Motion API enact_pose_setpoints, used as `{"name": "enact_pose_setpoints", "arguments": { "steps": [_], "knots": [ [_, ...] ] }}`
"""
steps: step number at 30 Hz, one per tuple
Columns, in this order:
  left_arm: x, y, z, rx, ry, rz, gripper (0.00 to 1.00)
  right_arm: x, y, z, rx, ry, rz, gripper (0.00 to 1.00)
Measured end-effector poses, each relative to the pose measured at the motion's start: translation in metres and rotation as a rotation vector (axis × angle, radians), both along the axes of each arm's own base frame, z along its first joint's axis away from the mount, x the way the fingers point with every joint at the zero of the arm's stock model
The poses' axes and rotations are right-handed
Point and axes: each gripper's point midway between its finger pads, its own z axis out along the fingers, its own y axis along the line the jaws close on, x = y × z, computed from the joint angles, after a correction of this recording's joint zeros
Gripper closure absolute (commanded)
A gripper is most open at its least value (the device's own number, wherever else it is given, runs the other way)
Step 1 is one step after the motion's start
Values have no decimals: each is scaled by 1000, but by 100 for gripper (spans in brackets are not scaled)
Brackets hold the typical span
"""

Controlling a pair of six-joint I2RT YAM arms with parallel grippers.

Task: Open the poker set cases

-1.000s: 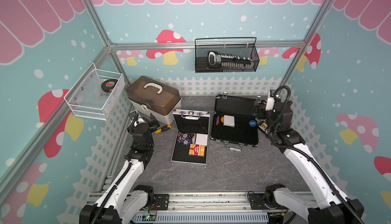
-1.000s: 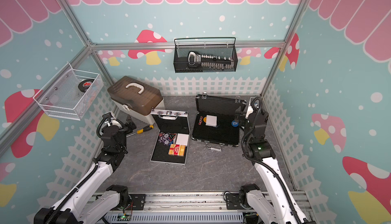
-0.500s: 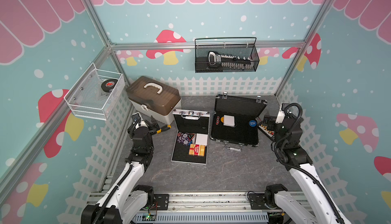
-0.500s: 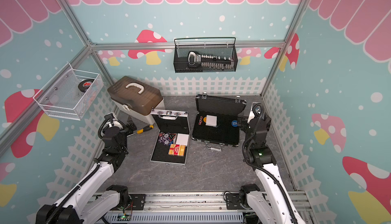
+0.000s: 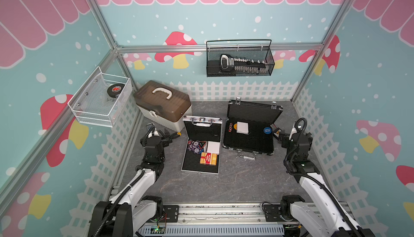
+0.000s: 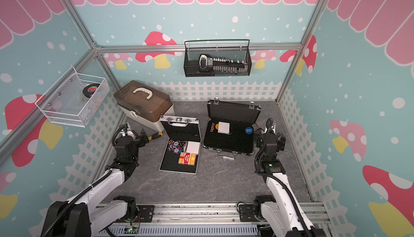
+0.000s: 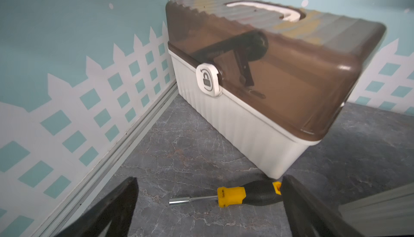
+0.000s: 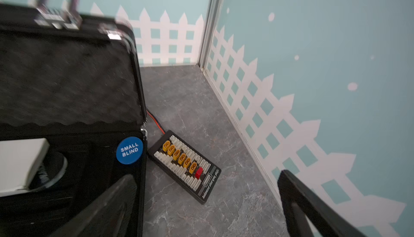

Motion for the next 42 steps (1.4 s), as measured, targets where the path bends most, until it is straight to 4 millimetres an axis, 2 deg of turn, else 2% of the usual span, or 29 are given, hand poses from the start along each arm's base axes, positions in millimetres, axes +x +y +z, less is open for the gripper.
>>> {"name": "enact_pose_setpoints", "arguments": {
  "steps": [8,13,17,25,30,33,37,40,42],
  "knots": [
    [0,7,0,45,-4,9,1,-2,-8,13,-24,-75,-15,5],
    [2,19,7,101,-31,38,1,-9,-15,22,-36,-114,-21,5],
    [-5,33,13,176,-51,75,1,-19,-26,28,-59,-147,-37,5],
    [-20,66,50,396,-178,190,1,-28,-45,51,-134,-244,-70,5],
    [-37,98,86,544,-364,370,1,-13,-56,85,-214,-379,-125,5],
    [-47,119,95,625,-435,496,1,3,-71,108,-259,-477,-211,5],
    [-53,135,83,759,-456,617,1,30,-105,124,-346,-566,-374,5],
    [-57,131,52,870,-445,631,1,45,-141,122,-432,-586,-504,4],
    [-58,127,24,951,-410,595,1,47,-170,114,-491,-575,-585,2]
  ]
}}
